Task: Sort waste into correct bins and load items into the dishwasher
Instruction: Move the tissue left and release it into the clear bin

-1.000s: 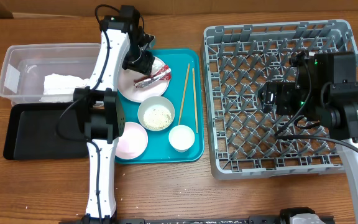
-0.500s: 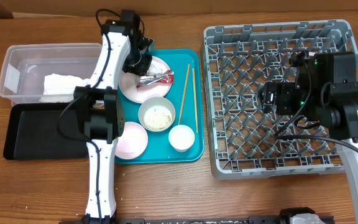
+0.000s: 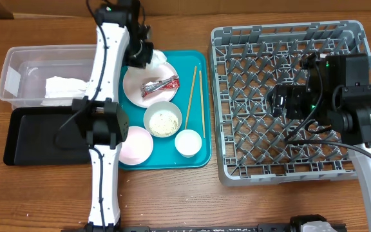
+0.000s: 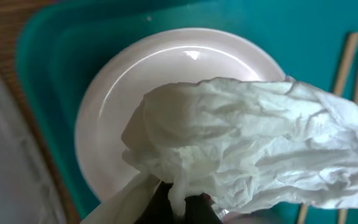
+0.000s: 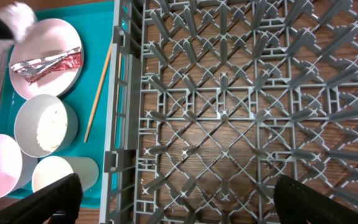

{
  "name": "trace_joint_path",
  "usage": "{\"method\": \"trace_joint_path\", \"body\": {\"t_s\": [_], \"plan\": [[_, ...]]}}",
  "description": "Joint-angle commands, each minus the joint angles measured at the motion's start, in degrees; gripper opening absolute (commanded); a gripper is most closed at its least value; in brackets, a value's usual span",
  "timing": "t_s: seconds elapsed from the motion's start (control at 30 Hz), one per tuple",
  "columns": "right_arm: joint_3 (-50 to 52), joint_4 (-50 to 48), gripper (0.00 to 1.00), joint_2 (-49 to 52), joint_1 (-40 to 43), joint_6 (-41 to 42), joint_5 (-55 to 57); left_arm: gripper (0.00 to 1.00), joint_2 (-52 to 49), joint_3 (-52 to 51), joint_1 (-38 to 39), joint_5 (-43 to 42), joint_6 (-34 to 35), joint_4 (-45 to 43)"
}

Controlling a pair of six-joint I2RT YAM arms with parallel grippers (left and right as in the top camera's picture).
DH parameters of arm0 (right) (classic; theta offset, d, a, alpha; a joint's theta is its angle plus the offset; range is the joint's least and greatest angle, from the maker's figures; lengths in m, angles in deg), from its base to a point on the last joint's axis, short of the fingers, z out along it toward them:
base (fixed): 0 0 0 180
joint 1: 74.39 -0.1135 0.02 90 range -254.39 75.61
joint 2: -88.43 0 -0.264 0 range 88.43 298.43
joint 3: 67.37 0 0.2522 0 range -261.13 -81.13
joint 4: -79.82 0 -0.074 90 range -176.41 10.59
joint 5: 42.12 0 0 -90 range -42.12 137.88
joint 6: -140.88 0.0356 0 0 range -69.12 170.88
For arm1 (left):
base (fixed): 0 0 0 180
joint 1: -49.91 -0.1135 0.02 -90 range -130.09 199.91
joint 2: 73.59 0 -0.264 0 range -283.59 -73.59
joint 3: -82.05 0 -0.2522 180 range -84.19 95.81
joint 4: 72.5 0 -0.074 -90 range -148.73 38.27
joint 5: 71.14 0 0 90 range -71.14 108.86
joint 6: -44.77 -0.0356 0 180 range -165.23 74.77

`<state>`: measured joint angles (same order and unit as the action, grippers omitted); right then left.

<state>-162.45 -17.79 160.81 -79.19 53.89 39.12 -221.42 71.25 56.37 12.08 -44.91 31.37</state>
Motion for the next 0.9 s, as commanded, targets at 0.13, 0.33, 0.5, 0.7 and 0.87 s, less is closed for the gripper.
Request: {"method": "trace_joint_path", "body": {"t_s": [0.13, 0.33, 0.5, 0.7, 0.87], "plan": [[-1.5, -0.2, 1.00, -0.2, 0.4, 0.3, -1.7, 0.04, 8.2, 6.3, -3.2, 3.0, 7.7, 6.7], [-1.5, -0.1, 1.00, -0.2, 0.4, 0.3, -2.1, 0.04, 9.5, 5.8, -8.0, 4.3, 9.8, 6.7], [-1.5, -0.2, 1.00, -0.2, 0.4, 0.3, -2.1, 0.04, 9.5, 1.3, -12.1, 4.5, 9.5, 6.7], [-1.5, -0.2, 1.00, -0.2, 0.4, 0.3, -2.1, 0.04, 9.5, -2.8, -15.1, 4.5, 8.8, 6.7], [-1.5, -0.2, 1.00, -0.2, 0.4, 0.3, -2.1, 0.53, 9.5, -4.3, -15.9, 4.9, 4.9, 6.7]]}}
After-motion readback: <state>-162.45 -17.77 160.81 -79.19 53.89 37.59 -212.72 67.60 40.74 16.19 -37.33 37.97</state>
